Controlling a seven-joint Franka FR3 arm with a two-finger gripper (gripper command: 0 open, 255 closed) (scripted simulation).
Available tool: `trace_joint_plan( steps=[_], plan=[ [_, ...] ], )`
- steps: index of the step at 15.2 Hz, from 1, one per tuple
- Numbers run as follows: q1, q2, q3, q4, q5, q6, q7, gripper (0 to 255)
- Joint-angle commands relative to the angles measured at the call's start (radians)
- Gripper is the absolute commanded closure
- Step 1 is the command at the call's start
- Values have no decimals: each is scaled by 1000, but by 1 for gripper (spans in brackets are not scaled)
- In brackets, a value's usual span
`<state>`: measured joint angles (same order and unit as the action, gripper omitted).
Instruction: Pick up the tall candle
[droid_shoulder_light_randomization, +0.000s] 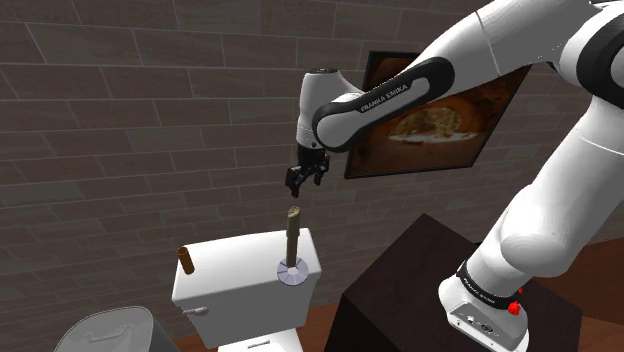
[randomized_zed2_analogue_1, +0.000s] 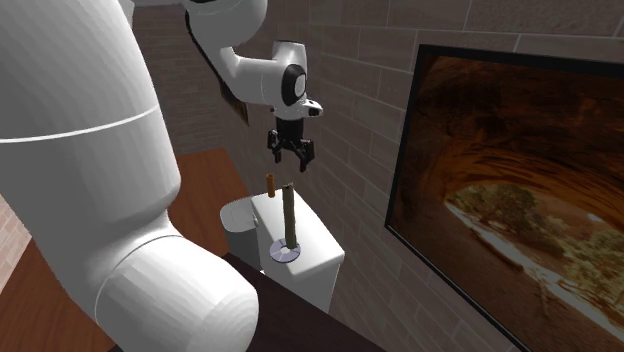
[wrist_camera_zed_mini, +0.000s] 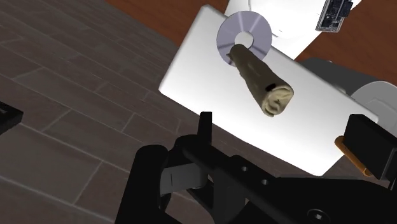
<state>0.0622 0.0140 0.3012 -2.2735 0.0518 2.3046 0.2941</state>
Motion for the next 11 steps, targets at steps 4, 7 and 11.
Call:
trace_joint_plan(
  steps=[4, 7, 11],
  plan=[
    [32, 189, 9, 87, -77, 65, 84, 0],
    [36, 219, 4, 79, -90, 101, 91, 0],
    [42, 260, -3, 71, -108, 148, 102, 0]
  ],
)
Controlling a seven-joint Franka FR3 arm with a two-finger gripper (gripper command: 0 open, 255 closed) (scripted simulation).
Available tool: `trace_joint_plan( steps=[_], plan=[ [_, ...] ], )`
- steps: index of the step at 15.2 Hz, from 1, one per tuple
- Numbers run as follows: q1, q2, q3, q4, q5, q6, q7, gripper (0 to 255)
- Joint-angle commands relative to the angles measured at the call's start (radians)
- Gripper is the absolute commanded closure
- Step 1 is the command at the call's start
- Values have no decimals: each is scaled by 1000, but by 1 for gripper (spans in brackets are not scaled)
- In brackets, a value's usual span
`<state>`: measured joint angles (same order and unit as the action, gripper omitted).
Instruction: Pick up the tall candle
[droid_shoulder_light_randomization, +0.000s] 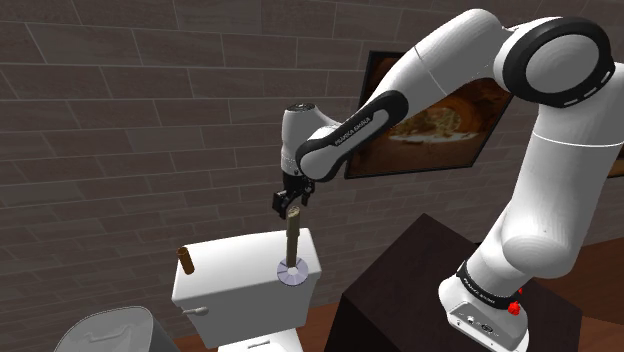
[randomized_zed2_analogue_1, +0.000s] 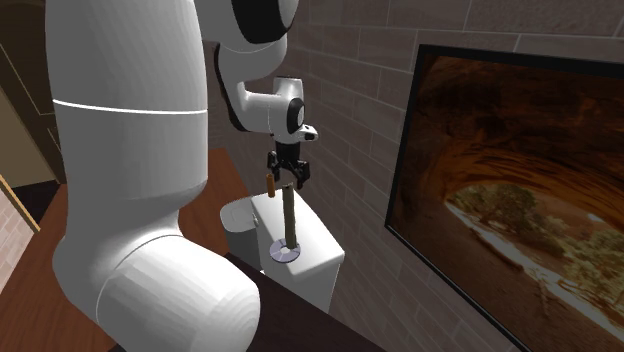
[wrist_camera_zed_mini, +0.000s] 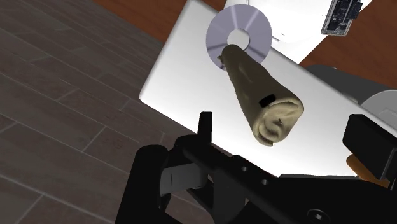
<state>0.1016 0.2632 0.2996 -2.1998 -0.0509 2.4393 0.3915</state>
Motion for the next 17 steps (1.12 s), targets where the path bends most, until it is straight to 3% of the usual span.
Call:
trace_joint_plan(
  steps=[1, 2, 3, 12, 17],
  plan=[
    [4, 17, -3, -4, -8, 20, 7, 0],
    [4, 17, -3, -4, -8, 20, 6, 0],
    [3, 14, -3, -6, -7, 21, 5, 255],
    [4, 17, -3, -4, -8, 20, 7, 255],
    [-4, -35, 7, 6, 15, -39, -7, 255]
  ],
)
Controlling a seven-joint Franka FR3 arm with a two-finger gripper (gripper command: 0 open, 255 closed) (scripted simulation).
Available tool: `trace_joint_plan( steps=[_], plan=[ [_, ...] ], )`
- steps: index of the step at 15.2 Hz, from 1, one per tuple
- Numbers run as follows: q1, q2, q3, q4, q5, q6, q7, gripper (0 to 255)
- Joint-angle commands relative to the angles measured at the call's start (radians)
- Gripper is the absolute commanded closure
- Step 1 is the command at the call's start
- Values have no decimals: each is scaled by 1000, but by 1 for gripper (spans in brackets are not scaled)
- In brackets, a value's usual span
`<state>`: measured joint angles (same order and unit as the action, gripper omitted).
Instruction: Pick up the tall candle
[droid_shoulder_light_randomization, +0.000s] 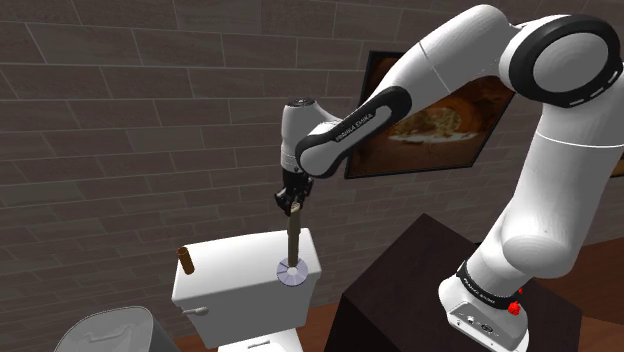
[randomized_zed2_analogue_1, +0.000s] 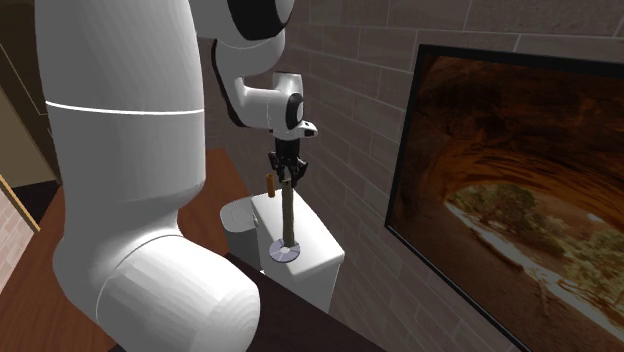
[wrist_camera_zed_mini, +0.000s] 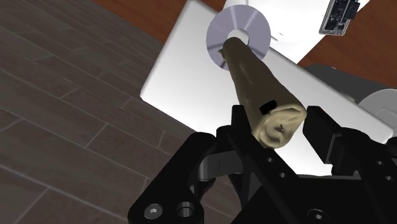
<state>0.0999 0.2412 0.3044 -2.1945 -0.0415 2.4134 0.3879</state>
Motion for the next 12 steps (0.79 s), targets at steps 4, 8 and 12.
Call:
trace_joint_plan(
  steps=[4, 8, 12],
  plan=[
    [-6, -52, 7, 12, 22, -62, -13, 255],
    [-10, -88, 11, 27, 37, -111, -22, 255],
    [-12, -106, 13, 37, 44, -138, -26, 255]
  ],
)
